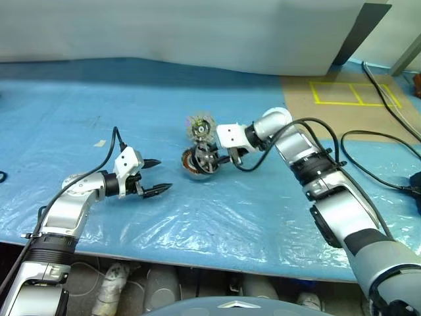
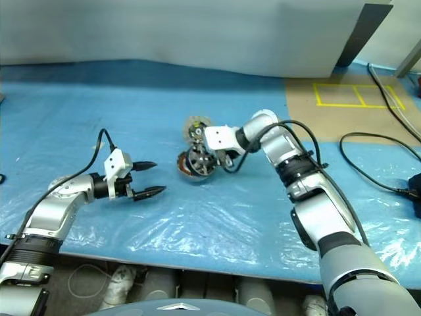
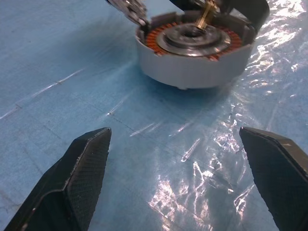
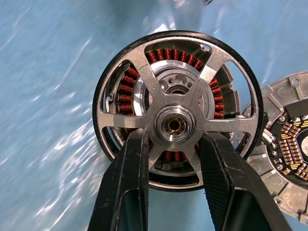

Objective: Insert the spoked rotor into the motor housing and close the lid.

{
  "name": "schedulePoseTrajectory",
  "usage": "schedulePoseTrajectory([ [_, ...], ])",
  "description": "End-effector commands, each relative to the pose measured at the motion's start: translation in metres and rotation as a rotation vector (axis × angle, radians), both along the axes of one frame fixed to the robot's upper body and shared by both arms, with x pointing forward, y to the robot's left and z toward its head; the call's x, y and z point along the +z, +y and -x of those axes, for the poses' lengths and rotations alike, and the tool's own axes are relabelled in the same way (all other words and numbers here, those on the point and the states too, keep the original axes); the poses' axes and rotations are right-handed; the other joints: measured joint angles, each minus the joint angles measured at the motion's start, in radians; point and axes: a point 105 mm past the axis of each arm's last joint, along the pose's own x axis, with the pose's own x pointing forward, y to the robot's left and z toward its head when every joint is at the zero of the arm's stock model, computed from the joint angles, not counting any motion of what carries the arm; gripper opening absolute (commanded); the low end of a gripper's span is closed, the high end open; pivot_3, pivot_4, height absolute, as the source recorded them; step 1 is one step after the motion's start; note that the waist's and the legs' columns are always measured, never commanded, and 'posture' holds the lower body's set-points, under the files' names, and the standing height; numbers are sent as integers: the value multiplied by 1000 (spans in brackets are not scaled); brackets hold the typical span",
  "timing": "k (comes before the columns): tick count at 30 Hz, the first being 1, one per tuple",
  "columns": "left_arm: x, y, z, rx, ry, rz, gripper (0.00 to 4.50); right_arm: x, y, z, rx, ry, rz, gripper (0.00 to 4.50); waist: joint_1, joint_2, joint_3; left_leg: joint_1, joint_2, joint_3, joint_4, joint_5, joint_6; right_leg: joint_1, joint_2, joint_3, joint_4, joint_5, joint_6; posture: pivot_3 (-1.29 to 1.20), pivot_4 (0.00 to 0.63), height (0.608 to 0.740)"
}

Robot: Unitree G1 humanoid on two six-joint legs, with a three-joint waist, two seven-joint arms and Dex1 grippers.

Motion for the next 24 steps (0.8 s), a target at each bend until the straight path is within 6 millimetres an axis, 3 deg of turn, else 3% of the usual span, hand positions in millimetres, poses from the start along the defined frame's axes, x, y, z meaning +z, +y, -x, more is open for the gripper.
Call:
schedulePoseTrajectory([
  [1,9,-4,-2,-20,-36,2,4500,1,1,13,102,-97,46,1118,0,0,0,1,0,0,0,0,0,0,0,0,0,0,0,0,150,740],
  [5,9,-3,-3,-23,-35,0,4500,4,8,17,93,-93,-6,1118,-3,0,0,5,0,2,0,0,0,3,0,2,0,-1,-1,0,150,740],
  [11,9,-3,-5,-22,-37,-6,4500,7,2,15,113,-162,36,3055,-6,0,0,7,0,3,0,0,0,3,0,3,1,-2,-4,0,150,740],
  [15,8,-3,-5,-22,-37,-6,4500,22,-5,11,145,-277,85,4382,-5,0,0,7,-1,3,0,0,0,4,0,3,0,-1,-2,0,150,740],
  [18,7,-3,-5,-19,-36,-5,4500,20,6,19,114,-169,-2,4445,-7,-1,0,7,0,3,0,0,0,4,0,4,1,-2,-3,0,150,740],
  [20,6,-4,-4,-21,-34,-5,4500,6,0,19,117,-201,41,4445,-8,-1,0,8,0,3,-1,0,0,4,0,4,1,-2,-3,0,150,740],
  [24,6,-4,-4,-21,-34,-6,4500,15,6,14,66,-179,-22,4445,-10,-1,0,8,0,4,-1,0,0,4,0,4,1,-1,-1,0,150,740],
])
